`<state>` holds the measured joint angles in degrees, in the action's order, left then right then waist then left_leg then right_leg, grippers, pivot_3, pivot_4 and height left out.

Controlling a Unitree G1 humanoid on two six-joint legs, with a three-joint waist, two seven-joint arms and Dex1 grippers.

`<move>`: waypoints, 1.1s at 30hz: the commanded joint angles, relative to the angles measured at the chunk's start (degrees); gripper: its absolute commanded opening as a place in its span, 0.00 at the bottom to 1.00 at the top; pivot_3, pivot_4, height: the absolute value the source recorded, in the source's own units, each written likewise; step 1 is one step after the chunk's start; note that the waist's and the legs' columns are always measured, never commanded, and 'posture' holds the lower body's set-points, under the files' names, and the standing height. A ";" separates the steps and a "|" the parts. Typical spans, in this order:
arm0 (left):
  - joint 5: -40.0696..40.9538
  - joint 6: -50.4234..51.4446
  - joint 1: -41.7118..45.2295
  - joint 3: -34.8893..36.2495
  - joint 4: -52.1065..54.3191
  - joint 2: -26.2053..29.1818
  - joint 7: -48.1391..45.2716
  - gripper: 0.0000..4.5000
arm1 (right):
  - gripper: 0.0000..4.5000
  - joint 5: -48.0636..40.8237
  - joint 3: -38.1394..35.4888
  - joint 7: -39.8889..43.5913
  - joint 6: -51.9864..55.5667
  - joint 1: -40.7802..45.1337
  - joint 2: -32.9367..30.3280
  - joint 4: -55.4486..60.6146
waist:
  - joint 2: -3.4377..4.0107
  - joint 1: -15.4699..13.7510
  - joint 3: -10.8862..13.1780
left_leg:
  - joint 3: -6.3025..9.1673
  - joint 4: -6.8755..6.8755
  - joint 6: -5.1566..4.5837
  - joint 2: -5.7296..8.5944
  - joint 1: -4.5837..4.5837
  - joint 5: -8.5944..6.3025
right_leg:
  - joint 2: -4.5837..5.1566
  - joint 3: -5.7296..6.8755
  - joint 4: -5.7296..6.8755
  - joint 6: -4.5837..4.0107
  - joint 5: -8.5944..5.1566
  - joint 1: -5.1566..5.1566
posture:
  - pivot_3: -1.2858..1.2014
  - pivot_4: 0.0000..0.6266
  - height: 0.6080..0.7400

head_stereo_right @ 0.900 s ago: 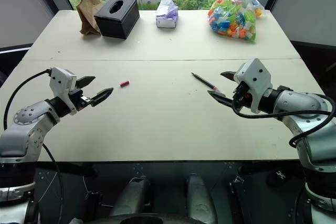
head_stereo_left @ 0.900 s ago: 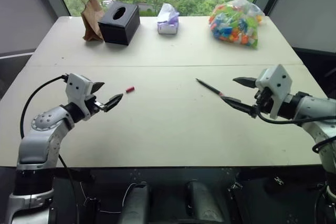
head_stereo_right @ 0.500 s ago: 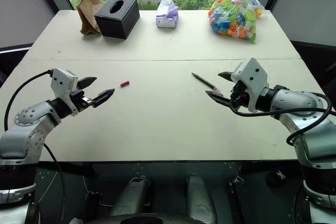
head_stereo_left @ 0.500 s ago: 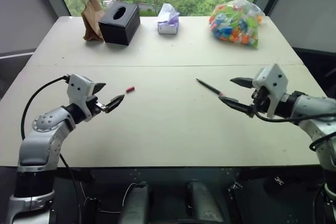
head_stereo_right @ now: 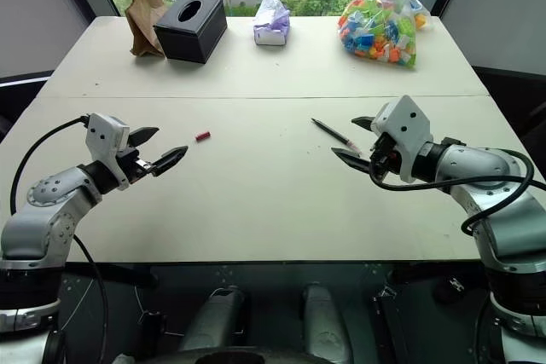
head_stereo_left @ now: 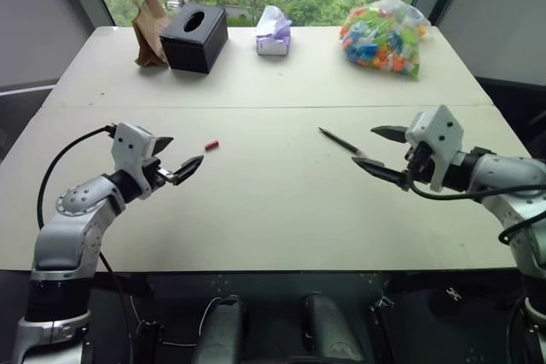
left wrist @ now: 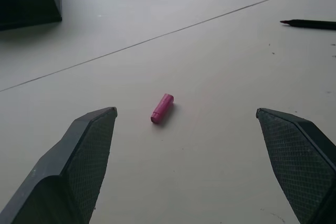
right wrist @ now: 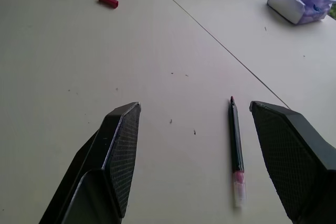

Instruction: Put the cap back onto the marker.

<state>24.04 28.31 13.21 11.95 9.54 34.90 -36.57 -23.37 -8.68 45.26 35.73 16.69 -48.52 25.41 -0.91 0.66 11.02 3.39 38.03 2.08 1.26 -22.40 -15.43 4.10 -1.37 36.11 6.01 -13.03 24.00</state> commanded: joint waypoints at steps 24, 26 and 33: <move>-17.06 -25.32 26.17 -13.56 -51.16 -1.61 -12.35 0.99 | 0.76 5.30 0.62 -4.64 -5.68 1.40 2.59 -1.21 | -0.01 -0.04 0.00 | -0.02 0.00 0.00 0.08 -0.05 0.00 | -0.01 0.02 -0.01 0.12 0.07 0.05 | 0.52 0.24 1.00; -18.41 -28.01 29.21 -14.12 -56.44 -2.49 -12.78 0.99 | 0.76 5.57 0.41 -5.24 -5.81 1.40 2.76 -1.11 | -0.01 -0.11 0.01 | -0.02 0.00 0.00 0.09 -0.05 0.00 | -0.01 0.03 -0.01 0.12 0.07 0.05 | 0.52 0.24 1.00; -20.89 -33.77 36.60 -13.73 -69.06 -5.30 -14.72 0.99 | 0.76 5.68 -0.55 -7.33 -5.67 -0.45 2.92 0.63 | -0.02 -0.18 0.01 | 0.00 0.01 -0.01 0.12 -0.06 0.00 | 0.00 0.04 0.00 0.13 0.07 0.04 | 0.52 0.24 1.00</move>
<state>3.97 -3.75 48.39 -1.53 -58.05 29.97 -50.83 -18.12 -7.30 38.71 30.85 16.16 -45.90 23.59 -0.93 0.48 11.03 3.39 38.03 2.07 1.39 -22.46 -15.43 4.09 -1.33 36.11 6.14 -12.96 24.04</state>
